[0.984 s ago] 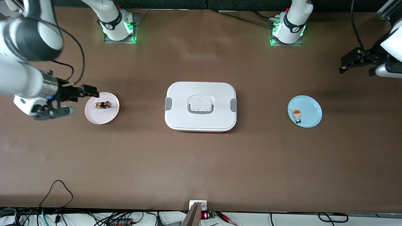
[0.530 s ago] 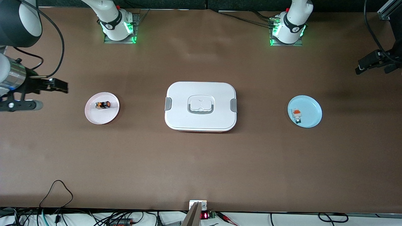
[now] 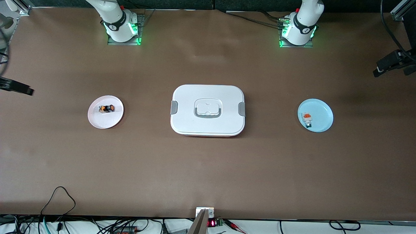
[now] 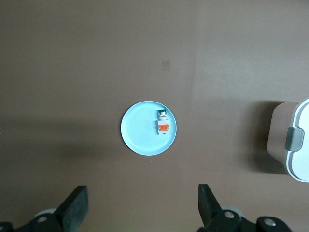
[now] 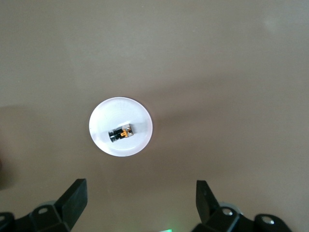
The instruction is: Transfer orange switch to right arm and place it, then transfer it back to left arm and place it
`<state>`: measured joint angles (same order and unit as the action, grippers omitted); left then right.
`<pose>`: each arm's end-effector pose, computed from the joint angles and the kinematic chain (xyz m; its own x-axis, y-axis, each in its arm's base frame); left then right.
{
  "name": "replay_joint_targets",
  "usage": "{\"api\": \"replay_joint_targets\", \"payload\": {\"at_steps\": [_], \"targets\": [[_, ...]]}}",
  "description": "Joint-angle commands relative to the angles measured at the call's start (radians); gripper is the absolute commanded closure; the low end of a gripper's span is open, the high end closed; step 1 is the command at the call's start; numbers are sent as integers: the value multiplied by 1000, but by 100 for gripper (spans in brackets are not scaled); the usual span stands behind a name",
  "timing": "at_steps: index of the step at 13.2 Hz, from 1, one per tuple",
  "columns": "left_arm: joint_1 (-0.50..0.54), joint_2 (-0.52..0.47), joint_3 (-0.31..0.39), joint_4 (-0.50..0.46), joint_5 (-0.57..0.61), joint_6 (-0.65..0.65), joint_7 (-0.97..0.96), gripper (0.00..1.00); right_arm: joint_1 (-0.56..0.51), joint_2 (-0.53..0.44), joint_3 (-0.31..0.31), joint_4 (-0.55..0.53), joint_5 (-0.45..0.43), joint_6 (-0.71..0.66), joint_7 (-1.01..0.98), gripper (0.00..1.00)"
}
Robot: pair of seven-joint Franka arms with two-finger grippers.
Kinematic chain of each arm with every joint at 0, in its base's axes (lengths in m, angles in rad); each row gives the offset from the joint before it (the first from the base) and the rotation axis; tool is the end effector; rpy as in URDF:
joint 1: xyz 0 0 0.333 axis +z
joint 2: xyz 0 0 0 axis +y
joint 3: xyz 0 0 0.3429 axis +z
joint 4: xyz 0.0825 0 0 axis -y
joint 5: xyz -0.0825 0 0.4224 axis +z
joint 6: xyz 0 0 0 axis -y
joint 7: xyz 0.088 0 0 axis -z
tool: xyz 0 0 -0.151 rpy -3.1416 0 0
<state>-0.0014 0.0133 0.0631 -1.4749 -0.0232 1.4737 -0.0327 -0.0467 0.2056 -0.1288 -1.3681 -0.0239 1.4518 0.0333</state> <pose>0.5861 0.0323 0.6396 0.9956 0.0920 -0.0152 0.0923 -0.9955 0.0218 0.6329 -0.1080 0.5737 0.9707 -0.2093 -0.1181 -0.2041 -0.9774 0.0541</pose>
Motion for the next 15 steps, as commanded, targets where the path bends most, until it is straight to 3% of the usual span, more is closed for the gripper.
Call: {"api": "replay_joint_targets", "payload": {"at_steps": [1, 8, 15], "targets": [[1, 27, -5, 38, -17, -20, -18, 0, -18, -41, 15, -78, 9, 25, -59, 0], [3, 25, -11, 36, -7, -16, -21, 0, 24, -187, 15, -292, 9, 125, -117, 0], [3, 22, -12, 38, -6, -16, -23, 0, 24, -183, 15, -244, 4, 133, -138, 0]]}}
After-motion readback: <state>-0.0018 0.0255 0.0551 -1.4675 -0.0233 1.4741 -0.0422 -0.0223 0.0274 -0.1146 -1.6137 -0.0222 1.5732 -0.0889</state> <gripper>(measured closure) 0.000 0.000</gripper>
